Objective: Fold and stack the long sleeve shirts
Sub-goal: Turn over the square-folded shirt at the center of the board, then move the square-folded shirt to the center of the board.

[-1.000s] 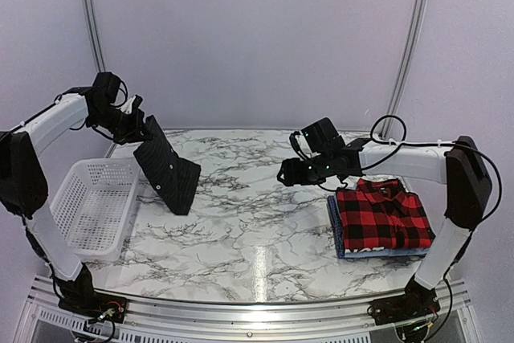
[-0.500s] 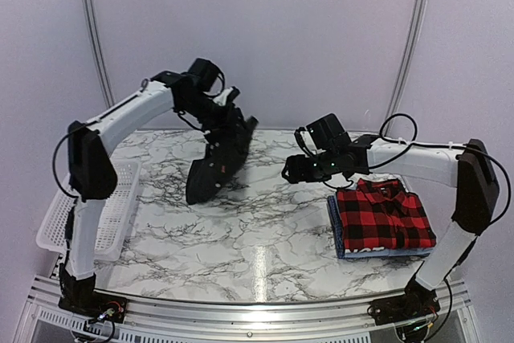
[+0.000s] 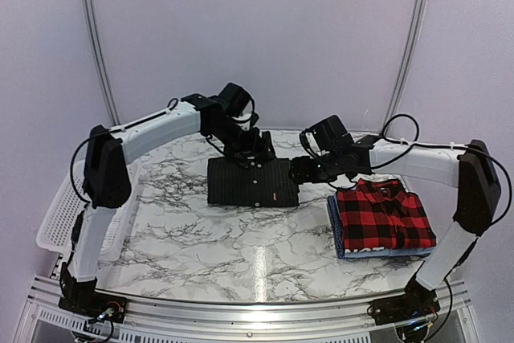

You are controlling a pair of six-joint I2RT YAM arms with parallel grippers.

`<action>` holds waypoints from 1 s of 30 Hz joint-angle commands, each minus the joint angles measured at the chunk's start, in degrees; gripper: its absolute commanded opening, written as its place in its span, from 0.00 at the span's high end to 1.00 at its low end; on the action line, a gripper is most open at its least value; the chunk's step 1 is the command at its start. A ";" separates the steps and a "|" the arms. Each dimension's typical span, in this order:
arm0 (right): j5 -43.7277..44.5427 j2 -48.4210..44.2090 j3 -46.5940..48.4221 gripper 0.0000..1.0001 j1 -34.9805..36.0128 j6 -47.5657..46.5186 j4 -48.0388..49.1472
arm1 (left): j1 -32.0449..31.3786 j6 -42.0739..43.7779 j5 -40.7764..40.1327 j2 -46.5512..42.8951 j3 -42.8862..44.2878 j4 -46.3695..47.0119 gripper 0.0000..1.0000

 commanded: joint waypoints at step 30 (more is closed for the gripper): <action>-3.39 13.75 -1.13 0.38 -0.89 0.40 6.96 | 9.68 -3.08 2.29 -25.05 -60.92 35.37 0.63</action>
